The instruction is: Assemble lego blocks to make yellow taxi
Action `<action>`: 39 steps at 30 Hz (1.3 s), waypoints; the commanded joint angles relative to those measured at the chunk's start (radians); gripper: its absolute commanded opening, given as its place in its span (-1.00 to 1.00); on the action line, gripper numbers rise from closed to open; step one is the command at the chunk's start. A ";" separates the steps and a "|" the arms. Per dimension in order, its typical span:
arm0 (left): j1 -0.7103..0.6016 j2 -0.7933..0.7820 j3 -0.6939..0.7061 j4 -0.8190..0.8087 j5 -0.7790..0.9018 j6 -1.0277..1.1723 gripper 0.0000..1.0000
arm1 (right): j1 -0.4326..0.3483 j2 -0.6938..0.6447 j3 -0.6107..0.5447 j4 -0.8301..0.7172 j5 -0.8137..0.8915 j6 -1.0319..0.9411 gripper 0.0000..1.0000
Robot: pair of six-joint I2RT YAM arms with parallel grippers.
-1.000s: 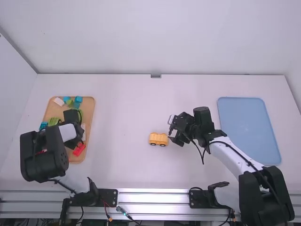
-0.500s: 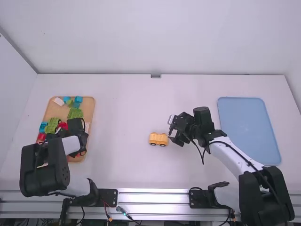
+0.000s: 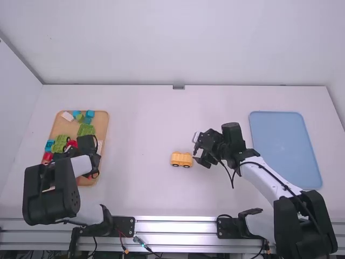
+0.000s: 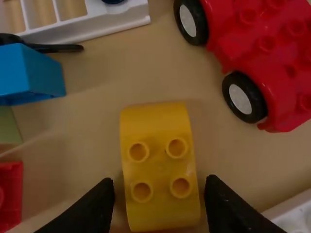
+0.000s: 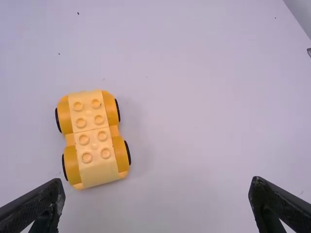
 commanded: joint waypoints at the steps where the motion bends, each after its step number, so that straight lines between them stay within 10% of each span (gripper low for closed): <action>1: 0.003 0.013 0.010 -0.010 0.007 0.011 -0.07 | 0.002 -0.010 0.023 -0.003 -0.005 0.006 0.98; 22: -0.002 0.013 0.010 0.003 -0.068 -0.060 -0.22 | 0.010 -0.010 0.023 -0.003 -0.005 0.002 0.98; 39: -0.002 0.012 0.011 0.013 -0.097 0.101 -0.76 | 0.008 -0.010 0.023 -0.003 -0.005 0.003 0.98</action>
